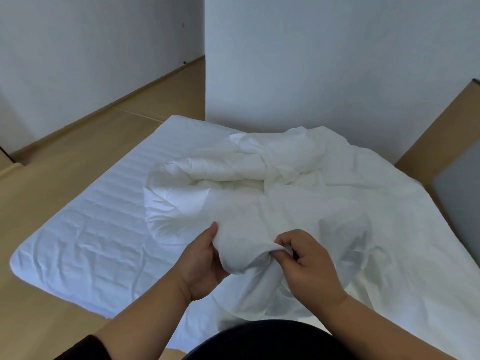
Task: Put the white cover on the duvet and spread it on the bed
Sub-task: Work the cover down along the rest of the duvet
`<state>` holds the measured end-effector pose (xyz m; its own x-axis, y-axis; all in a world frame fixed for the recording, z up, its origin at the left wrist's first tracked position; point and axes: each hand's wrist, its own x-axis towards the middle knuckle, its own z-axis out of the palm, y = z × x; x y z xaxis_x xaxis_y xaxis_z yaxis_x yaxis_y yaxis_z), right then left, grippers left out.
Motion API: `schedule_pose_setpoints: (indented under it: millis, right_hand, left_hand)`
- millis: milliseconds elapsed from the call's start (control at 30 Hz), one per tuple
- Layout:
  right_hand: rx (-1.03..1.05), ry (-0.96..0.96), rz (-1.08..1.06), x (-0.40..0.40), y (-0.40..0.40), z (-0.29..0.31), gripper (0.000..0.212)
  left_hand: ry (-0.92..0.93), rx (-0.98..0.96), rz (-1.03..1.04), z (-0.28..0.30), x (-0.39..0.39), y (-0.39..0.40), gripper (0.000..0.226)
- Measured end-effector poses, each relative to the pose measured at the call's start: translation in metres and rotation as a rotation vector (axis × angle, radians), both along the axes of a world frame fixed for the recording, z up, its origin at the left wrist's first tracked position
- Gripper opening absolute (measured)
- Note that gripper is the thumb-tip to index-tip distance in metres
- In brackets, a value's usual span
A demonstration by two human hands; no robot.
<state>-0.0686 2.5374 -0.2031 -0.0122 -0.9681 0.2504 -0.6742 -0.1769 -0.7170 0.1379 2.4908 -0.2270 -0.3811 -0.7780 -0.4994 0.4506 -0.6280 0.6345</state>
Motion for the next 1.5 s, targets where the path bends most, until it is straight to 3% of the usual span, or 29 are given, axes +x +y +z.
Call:
schedule_pose_setpoints:
  millis: [133, 267, 400, 500, 567, 633, 733, 767, 867, 933, 1033, 1067, 1133, 1233, 1333, 1433, 1500]
  right_hand:
    - [0.078, -0.124, -0.059, 0.005, 0.001, 0.006, 0.022]
    - [0.117, -0.152, -0.073, 0.014, 0.000, 0.010, 0.020]
    - [0.239, 0.060, 0.099, 0.019, -0.003, 0.014, 0.014]
    - [0.124, 0.232, 0.177, 0.020, -0.004, 0.016, 0.020]
    - [0.005, 0.324, 0.213, 0.018, -0.004, 0.024, 0.028]
    - [-0.091, 0.351, 0.238, 0.019, -0.005, 0.036, 0.027]
    - [-0.163, 0.345, 0.261, 0.026, -0.007, 0.056, 0.022]
    - [-0.154, 0.311, 0.251, 0.028, -0.008, 0.064, 0.021]
    - [-0.072, 0.158, 0.253, 0.038, -0.009, 0.086, 0.019]
    - [0.047, 0.129, 0.299, 0.047, -0.012, 0.093, 0.022]
    - [0.146, 0.212, 0.230, 0.048, -0.033, 0.086, 0.027]
    - [0.142, 0.201, 0.142, 0.045, -0.042, 0.083, 0.030]
    - [0.118, 0.133, 0.008, 0.037, -0.054, 0.081, 0.033]
    - [0.053, 0.083, -0.002, 0.033, -0.058, 0.089, 0.035]
    - [0.088, -0.104, -0.127, 0.024, -0.066, 0.092, 0.032]
    - [0.266, -0.519, -0.309, 0.011, -0.071, 0.080, 0.030]
    - [0.373, -0.724, -0.294, 0.009, -0.062, 0.067, 0.030]
  left_hand:
    - [-0.191, 0.036, 0.051, -0.013, 0.009, 0.003, 0.035]
    - [-0.233, 0.174, 0.187, -0.025, 0.021, 0.000, 0.046]
    - [-0.264, 0.068, 0.244, -0.033, 0.020, -0.008, 0.033]
    - [-0.204, -0.109, 0.347, -0.027, 0.020, -0.017, 0.013]
    - [-0.208, -0.228, 0.361, -0.019, 0.023, -0.023, 0.012]
    - [-0.279, -0.349, 0.312, -0.019, 0.026, -0.030, 0.021]
    - [-0.452, -0.442, 0.187, -0.022, 0.028, -0.041, 0.056]
    - [-0.535, -0.471, 0.119, -0.025, 0.027, -0.044, 0.053]
    - [-0.737, -0.575, -0.092, -0.031, 0.018, -0.049, 0.015]
    - [-0.622, -0.545, -0.116, -0.031, 0.007, -0.050, 0.012]
    - [-0.065, -0.374, -0.123, -0.012, -0.008, -0.047, 0.015]
    - [0.037, -0.355, -0.195, -0.007, -0.013, -0.046, 0.017]
    - [0.055, -0.385, -0.392, 0.000, -0.023, -0.040, 0.019]
    - [0.092, -0.319, -0.500, -0.003, -0.040, -0.025, 0.022]
    - [0.082, -0.262, -0.379, -0.010, -0.059, -0.007, 0.023]
    - [0.044, -0.304, -0.164, -0.015, -0.066, -0.009, 0.028]
    - [-0.030, -0.370, -0.135, -0.011, -0.061, -0.015, 0.028]
